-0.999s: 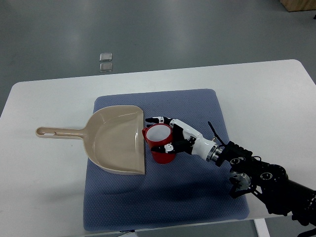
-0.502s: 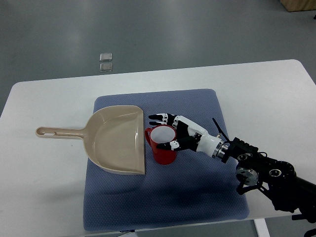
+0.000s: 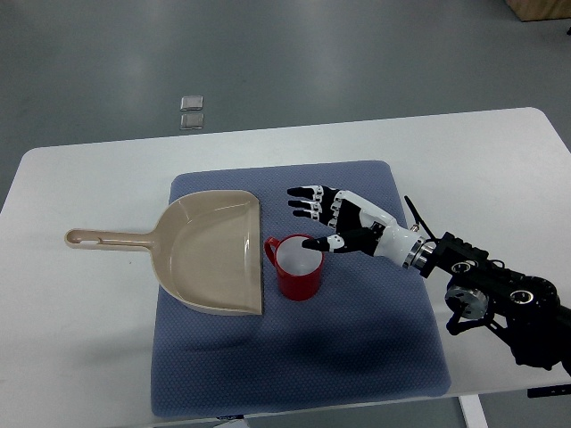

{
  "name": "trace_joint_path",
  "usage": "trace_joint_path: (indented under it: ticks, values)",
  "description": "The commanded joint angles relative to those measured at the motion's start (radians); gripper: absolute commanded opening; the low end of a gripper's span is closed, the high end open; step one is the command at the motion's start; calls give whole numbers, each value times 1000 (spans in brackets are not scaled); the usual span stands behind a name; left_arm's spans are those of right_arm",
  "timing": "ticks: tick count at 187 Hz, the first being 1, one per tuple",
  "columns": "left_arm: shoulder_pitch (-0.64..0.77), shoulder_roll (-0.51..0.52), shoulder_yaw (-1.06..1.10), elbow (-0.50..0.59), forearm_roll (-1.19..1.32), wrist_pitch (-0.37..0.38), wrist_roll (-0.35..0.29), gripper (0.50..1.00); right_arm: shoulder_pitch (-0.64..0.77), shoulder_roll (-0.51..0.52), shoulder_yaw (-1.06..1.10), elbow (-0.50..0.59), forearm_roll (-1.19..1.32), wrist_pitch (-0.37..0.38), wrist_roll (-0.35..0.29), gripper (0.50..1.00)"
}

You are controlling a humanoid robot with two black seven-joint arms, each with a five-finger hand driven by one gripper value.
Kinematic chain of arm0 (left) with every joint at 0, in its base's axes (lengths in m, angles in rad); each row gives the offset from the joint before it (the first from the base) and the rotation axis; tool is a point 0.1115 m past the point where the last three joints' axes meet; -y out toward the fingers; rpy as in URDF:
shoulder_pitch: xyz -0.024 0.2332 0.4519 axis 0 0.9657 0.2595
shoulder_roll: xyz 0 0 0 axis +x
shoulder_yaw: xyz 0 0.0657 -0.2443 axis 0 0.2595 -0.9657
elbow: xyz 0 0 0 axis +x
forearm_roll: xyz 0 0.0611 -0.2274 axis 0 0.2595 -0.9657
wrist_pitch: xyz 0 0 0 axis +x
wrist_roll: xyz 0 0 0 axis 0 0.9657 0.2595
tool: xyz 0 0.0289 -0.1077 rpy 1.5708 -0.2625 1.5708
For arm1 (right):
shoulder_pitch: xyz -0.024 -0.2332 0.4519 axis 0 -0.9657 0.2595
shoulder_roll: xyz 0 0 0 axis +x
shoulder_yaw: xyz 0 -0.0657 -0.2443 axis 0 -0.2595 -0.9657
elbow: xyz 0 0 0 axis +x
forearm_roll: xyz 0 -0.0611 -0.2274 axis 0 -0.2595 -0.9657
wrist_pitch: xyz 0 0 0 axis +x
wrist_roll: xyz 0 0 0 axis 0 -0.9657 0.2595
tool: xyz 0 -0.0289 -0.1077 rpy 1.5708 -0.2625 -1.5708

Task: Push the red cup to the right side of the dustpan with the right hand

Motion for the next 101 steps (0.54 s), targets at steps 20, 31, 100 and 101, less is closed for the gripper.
trace_joint_path:
  ticks: [20,31,100,101]
  values:
    - [0,0,2,0,0,0,0,1000,65,-17,49,-118,262,-2,-19,934]
    - [0,0,2,0,0,0,0,1000,77,-17,63,-150,365,0,-80,934]
    - [0,0,2,-5,0,0,2,1000,85,-2,110,-172,674,38,-203,934]
    - [0,0,2,-5,0,0,2,1000,83,0,116,-172,674,38,-198,934]
